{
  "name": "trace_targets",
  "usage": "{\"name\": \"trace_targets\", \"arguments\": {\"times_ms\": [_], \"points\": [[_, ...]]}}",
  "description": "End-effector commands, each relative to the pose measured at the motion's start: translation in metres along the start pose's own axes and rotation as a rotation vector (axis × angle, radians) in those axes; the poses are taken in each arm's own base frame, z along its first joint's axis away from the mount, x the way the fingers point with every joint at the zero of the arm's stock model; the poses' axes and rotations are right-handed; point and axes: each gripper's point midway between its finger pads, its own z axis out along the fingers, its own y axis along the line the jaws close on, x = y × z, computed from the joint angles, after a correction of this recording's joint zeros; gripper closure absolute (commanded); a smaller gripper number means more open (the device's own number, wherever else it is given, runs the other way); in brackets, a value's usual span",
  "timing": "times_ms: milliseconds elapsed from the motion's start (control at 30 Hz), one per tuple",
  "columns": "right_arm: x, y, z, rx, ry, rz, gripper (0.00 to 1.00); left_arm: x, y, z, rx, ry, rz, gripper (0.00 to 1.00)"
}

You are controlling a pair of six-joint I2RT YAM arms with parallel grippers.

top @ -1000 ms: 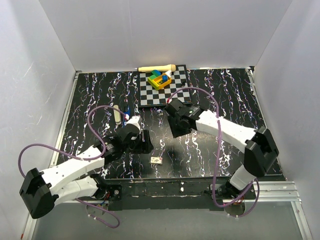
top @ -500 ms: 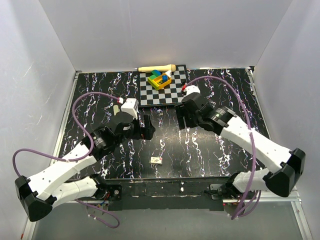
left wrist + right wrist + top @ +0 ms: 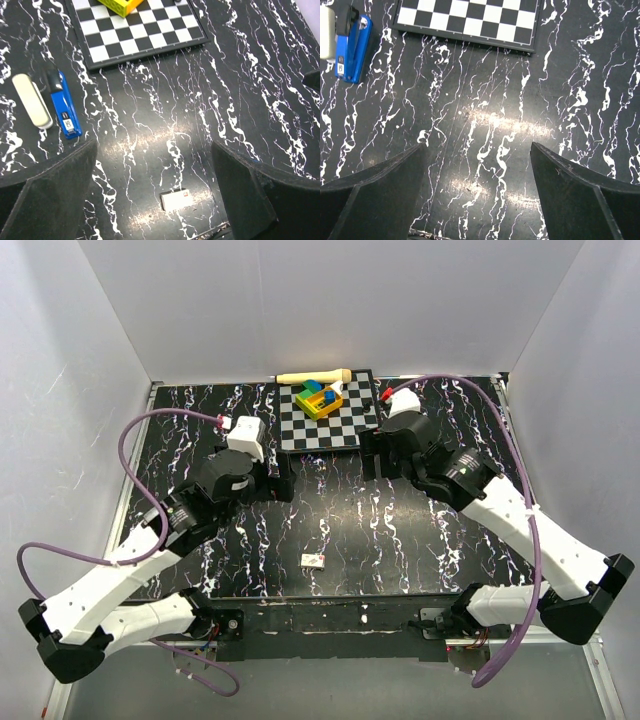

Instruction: Unload the staples from the stapler

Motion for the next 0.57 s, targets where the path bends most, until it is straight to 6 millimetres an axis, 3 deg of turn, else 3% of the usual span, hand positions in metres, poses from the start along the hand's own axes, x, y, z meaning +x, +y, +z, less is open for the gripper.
{"name": "trace_targets", "arguments": {"times_ms": [0, 233, 533], "points": [[-0.031, -0.011, -0.016, 0.043, -0.095, 0.042, 0.08, -0.041, 0.007, -0.023, -0.018, -0.109, 0.048, 0.02], [-0.044, -0.017, -0.028, 0.037, -0.172, 0.029, 0.07, -0.074, 0.001, -0.041, 0.018, -0.176, 0.090, 0.02], [-0.050, -0.017, -0.033, 0.019, -0.189, -0.050, 0.06, -0.080, -0.003, -0.037, 0.012, -0.165, 0.111, 0.02]]}}
